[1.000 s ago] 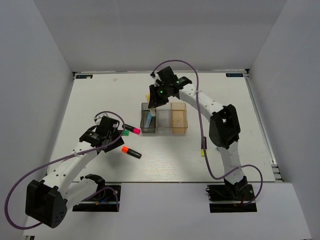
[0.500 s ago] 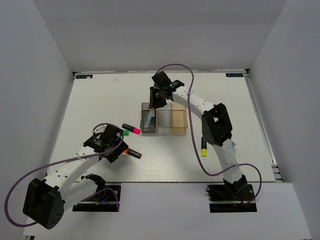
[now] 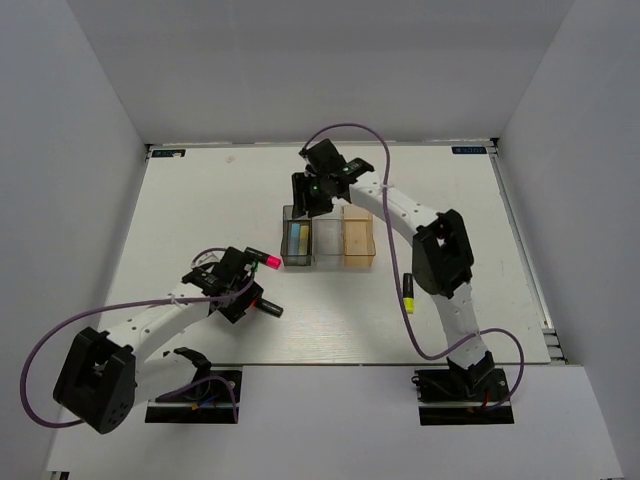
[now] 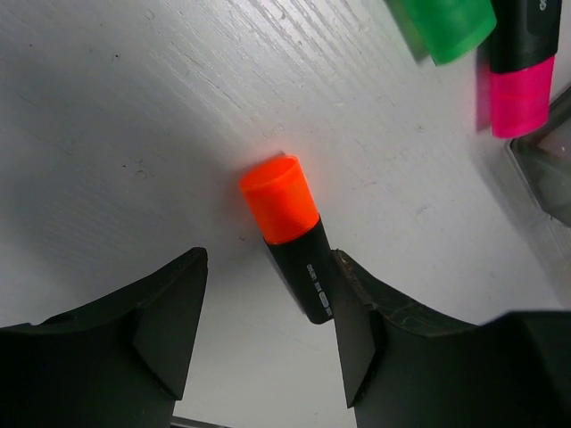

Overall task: Sort the stationery into containers
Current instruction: Place the pen in the storage box, then pick up the pen from the center of the board.

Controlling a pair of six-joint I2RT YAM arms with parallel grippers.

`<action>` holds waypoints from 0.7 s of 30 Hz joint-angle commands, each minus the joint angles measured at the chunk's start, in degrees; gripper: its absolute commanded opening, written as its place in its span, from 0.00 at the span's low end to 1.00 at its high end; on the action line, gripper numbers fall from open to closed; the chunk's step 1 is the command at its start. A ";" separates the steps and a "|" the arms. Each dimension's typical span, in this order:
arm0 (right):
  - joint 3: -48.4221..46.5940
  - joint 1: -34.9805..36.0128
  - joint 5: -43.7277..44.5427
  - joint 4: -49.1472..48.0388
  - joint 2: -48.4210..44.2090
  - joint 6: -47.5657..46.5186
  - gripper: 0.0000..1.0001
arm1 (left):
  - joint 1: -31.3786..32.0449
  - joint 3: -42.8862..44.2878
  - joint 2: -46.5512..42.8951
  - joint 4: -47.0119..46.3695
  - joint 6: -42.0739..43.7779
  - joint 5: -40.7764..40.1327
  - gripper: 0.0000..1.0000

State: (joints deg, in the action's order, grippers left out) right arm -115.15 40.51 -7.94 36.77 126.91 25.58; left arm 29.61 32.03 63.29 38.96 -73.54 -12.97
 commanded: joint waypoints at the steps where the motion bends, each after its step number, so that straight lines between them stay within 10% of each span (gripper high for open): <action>1: 2.72 -0.43 0.03 0.76 -8.86 -4.75 0.52 | 0.71 0.66 1.66 -1.52 -3.10 -1.79 0.67; 11: 27.34 -2.81 2.14 -6.10 -29.08 -11.26 0.52 | 2.56 8.57 15.37 3.32 -6.97 -3.37 0.67; 21: 38.24 -7.20 -0.84 -6.10 -38.84 -10.38 0.52 | 4.32 6.47 17.57 6.30 -10.31 -3.03 0.44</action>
State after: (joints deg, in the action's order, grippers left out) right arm -77.89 34.54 -7.14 32.12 91.48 15.66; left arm 33.01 40.64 80.07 43.27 -81.56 -16.14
